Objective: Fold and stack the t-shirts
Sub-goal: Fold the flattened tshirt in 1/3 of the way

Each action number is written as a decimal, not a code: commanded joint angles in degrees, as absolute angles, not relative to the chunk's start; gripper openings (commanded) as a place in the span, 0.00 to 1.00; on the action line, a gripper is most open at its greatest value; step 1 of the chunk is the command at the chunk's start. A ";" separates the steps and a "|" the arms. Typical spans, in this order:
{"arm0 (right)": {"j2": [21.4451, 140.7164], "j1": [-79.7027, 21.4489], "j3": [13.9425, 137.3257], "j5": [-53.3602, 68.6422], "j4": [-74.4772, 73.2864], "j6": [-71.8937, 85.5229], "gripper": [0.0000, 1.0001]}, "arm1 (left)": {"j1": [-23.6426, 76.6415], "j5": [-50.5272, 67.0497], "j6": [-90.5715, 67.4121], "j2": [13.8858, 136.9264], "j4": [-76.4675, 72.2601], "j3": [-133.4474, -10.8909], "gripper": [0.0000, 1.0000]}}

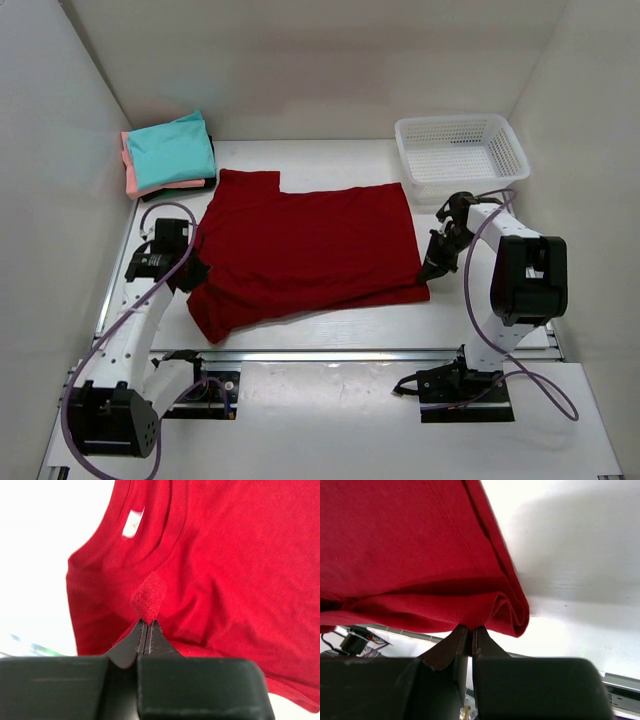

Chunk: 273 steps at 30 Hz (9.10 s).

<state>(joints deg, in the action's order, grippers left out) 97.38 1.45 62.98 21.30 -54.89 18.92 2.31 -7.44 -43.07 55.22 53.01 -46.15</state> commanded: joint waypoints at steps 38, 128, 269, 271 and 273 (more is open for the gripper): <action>90.36 -10.81 60.39 23.55 -37.98 19.77 0.99 | 8.35 -6.94 -38.32 58.80 54.84 -38.42 0.81; 90.27 -5.45 54.49 10.37 -50.10 11.25 0.99 | 6.15 -6.24 -32.78 80.68 24.61 -41.31 0.60; 71.65 -20.76 64.96 0.35 -41.25 14.94 0.99 | 11.52 -4.74 -33.76 74.69 45.80 -64.23 0.56; 71.80 -12.80 60.57 14.15 -32.65 17.82 0.86 | 10.91 -5.36 -31.91 81.00 44.22 -71.34 0.51; 74.35 -6.17 56.62 22.80 -27.54 20.73 0.34 | 10.03 -5.45 -31.03 86.79 41.84 -75.66 0.20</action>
